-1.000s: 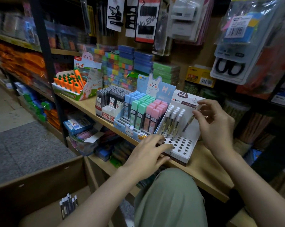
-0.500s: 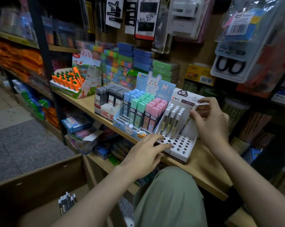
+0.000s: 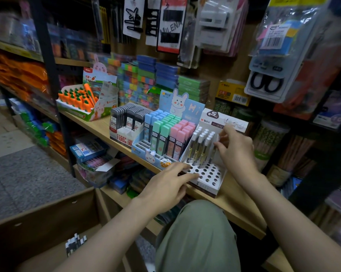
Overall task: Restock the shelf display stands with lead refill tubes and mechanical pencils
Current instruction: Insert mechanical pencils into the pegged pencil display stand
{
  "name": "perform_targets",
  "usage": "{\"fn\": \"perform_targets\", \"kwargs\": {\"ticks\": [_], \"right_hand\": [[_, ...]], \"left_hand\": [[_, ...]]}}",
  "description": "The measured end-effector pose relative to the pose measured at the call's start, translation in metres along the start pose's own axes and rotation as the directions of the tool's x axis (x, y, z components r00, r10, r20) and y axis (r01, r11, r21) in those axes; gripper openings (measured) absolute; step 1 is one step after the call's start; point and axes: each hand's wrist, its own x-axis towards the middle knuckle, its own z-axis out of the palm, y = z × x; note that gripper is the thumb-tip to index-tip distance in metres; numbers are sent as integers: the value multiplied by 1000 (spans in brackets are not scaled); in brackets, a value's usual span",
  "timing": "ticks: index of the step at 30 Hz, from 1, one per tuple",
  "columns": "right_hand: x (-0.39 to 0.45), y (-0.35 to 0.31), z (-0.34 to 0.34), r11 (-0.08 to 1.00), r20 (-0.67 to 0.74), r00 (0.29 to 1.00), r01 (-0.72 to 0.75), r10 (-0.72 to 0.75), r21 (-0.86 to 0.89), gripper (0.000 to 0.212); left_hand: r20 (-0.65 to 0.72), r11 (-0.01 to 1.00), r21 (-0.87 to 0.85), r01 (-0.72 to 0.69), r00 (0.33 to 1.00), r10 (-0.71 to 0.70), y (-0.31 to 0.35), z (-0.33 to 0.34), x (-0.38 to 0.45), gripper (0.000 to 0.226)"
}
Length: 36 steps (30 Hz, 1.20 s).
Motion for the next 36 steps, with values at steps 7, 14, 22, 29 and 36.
{"fn": "perform_targets", "kwargs": {"ticks": [7,14,22,29,36], "right_hand": [[-38,-4,-21,936,-38,997,-45,62,350,26],[-74,-92,24,618,458,884,-310,-93,723,14],[-163,-179,213,840,886,452,-437,-105,322,11],[-234,-169,335,911,955,245,-409,170,-58,10],[-265,-149,414,936,946,214,-308,245,-173,33]], "left_hand": [[-19,996,-87,-27,999,26,-2,-1,-19,52],[-164,861,-364,356,885,-435,-68,-2,-117,25],[96,-183,-571,800,-156,-983,-144,47,-278,12],[332,-508,-501,700,-387,-860,-169,112,-337,18],[380,-388,-393,834,-237,-894,-209,164,-336,36]]}}
